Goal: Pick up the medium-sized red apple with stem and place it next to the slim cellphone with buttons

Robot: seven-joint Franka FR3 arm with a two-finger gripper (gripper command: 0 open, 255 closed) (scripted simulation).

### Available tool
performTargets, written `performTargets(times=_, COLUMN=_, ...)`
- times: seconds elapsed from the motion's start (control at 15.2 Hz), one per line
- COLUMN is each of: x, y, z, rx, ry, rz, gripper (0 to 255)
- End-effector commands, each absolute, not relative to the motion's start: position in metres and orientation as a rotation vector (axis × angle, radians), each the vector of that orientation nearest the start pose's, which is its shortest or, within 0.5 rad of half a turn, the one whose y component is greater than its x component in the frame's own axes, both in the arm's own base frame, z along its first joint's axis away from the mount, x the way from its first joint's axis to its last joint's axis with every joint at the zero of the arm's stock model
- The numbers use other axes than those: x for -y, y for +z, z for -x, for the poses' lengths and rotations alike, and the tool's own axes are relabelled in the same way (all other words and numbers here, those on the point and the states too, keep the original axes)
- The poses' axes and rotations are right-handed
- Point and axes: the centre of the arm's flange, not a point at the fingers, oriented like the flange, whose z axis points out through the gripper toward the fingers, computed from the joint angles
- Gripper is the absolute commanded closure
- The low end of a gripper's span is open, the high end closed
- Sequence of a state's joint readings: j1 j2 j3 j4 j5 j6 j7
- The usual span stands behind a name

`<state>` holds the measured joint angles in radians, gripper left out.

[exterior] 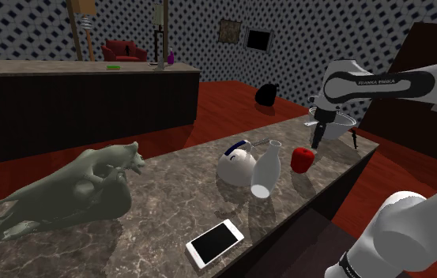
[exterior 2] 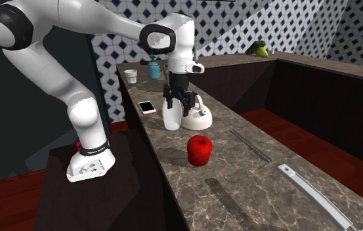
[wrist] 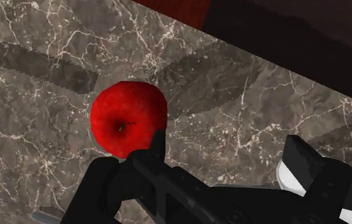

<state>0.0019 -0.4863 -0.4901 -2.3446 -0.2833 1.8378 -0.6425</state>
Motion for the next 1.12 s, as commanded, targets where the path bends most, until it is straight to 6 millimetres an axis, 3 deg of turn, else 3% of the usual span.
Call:
performTargets(times=0.0, x=0.254, y=0.478, z=-0.360, rx=0.532, ry=0.113, rz=3.096, gripper=0)
performTargets(times=0.46, x=0.331, y=0.446, z=-0.401, rx=0.737, ry=0.086, rz=3.015, gripper=0)
performTargets(times=1.06, x=0.330, y=0.406, z=-0.398, rx=0.737, ry=0.086, rz=3.015, gripper=0)
